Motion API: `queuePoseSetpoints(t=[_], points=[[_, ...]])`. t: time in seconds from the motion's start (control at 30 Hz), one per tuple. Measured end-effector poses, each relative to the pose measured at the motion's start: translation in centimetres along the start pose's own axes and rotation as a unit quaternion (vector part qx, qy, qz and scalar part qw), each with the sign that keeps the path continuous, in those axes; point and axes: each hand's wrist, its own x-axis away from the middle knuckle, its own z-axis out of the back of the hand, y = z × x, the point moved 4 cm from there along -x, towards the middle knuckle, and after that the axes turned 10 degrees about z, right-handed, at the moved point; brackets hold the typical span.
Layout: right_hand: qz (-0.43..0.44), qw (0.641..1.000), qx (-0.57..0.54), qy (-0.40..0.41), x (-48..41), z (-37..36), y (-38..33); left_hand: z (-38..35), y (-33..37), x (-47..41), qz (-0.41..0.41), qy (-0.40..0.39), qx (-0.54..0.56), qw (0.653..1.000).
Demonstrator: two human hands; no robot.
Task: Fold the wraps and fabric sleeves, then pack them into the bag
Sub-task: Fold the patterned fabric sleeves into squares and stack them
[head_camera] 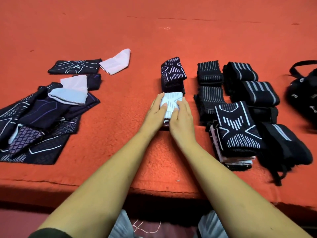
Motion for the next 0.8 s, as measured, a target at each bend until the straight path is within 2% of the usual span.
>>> queuePoseSetpoints(t=[0.23,0.33,0.5,0.63,0.73,0.8], points=[[-0.017,0.998,0.013,-0.060,0.4,-0.5,0.4,0.0,-0.1,-0.7,0.054,-0.010,-0.044,0.998],[-0.002,0.998,0.022,-0.066,-0.5,0.9,-0.6,1.2,0.5,0.0,0.037,-0.010,-0.028,0.999],[0.090,0.994,0.044,-0.040,-1.3,1.6,-6.2,8.6,1.2,2.6,0.005,0.056,-0.015,0.998],[0.140,0.984,0.015,-0.113,0.0,-3.0,-11.0,16.9,0.2,6.2,0.035,0.128,0.000,0.991],[0.146,0.973,0.007,-0.181,1.6,-7.0,-13.3,23.3,-1.9,9.3,0.029,0.200,-0.128,0.971],[0.154,0.963,0.008,-0.223,2.6,-9.4,-14.6,26.3,-3.8,11.1,0.028,0.234,-0.277,0.932]])
